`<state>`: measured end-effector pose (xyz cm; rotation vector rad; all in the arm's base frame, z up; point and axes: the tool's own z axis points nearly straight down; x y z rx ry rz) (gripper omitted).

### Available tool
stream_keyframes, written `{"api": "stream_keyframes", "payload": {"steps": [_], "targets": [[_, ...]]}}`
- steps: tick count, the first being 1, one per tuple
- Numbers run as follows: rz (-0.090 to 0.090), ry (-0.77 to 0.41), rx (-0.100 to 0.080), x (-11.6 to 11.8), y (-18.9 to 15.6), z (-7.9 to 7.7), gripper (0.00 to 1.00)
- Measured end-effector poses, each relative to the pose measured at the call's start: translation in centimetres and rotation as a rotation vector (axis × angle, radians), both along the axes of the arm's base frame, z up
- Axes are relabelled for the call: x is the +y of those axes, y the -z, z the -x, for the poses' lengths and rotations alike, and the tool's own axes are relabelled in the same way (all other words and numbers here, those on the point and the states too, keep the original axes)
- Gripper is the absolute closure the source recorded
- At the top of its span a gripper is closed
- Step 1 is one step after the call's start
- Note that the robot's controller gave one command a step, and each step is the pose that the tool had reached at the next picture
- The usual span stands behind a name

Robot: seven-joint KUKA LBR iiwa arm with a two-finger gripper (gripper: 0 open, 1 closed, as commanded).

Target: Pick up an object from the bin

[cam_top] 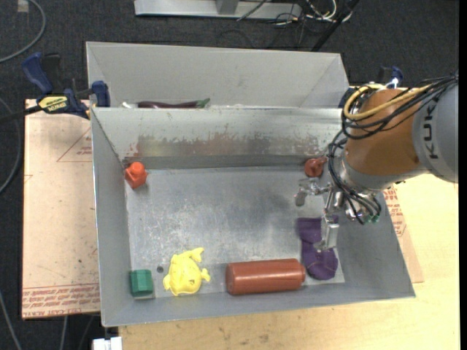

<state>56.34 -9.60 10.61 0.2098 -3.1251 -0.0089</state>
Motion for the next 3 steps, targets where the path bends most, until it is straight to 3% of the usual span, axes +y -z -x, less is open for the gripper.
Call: {"api": "stream_keyframes", "payload": {"steps": [1, 2, 3], "targets": [[0.001, 0.032, -0.005, -0.3, -1.2, 0.5, 0.0], [-0.002, -0.088, -0.003, 0.1, 0.0, -3.8, 1.0], [-0.002, -0.088, -0.003, 0.1, 0.0, -3.8, 0.0]]}}
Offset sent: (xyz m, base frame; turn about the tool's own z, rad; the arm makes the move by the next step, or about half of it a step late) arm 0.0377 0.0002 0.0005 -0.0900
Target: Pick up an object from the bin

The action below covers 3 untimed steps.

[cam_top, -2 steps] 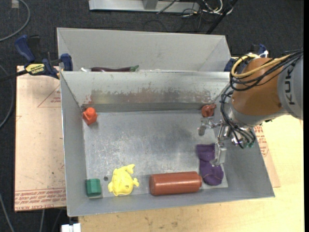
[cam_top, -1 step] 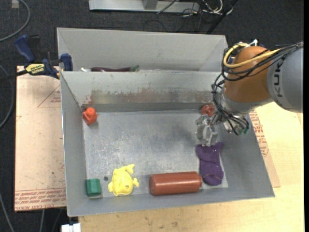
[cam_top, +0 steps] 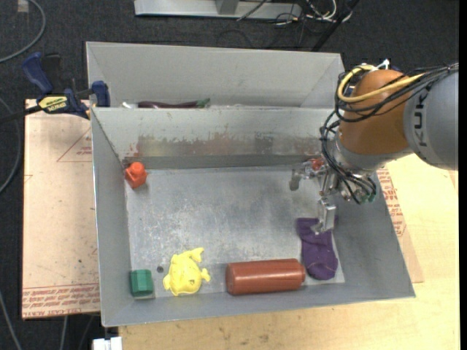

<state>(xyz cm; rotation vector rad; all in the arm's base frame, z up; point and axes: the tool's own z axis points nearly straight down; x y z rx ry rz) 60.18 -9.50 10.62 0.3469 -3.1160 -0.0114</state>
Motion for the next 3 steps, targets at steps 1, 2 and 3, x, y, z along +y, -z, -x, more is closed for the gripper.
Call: {"api": "stream_keyframes", "payload": {"steps": [1, 2, 3], "targets": [[0.0, 0.0, 0.0, 0.0, 0.0, 0.0, 0.0], [-0.002, -0.253, -0.003, -3.9, 3.6, 3.2, 1.0], [-0.003, -0.252, -0.003, -3.9, 3.6, 3.2, 1.0]]}}
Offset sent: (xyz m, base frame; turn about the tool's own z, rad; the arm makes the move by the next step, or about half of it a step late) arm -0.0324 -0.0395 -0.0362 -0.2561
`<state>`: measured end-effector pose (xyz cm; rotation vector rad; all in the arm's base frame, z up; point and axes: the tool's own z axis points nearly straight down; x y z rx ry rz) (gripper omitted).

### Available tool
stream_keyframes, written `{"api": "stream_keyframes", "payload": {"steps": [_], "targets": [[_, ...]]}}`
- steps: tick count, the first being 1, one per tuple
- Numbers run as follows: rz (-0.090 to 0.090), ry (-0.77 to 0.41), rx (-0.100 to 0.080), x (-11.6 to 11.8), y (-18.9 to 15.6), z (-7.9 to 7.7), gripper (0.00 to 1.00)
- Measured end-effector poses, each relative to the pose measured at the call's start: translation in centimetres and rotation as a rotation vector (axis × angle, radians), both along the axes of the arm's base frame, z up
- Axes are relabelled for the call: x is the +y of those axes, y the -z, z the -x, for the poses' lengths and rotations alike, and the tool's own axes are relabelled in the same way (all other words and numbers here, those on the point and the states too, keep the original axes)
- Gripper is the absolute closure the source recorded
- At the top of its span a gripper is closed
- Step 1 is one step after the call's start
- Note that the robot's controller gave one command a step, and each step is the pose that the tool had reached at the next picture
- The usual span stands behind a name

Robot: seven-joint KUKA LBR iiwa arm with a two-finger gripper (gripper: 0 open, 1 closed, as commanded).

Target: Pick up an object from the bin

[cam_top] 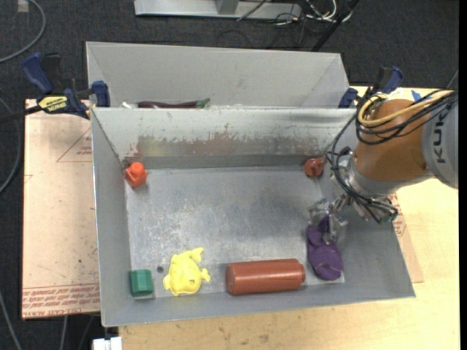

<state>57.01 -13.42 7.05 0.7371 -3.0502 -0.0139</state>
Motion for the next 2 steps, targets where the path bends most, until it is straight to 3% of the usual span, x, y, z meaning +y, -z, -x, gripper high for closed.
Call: {"api": "stream_keyframes", "payload": {"steps": [1, 2], "targets": [[0.0, 0.0, 0.0, 0.0, 0.0, 0.0, 1.0], [0.001, 0.038, -0.009, 0.5, -16.8, -1.0, 1.0]]}}
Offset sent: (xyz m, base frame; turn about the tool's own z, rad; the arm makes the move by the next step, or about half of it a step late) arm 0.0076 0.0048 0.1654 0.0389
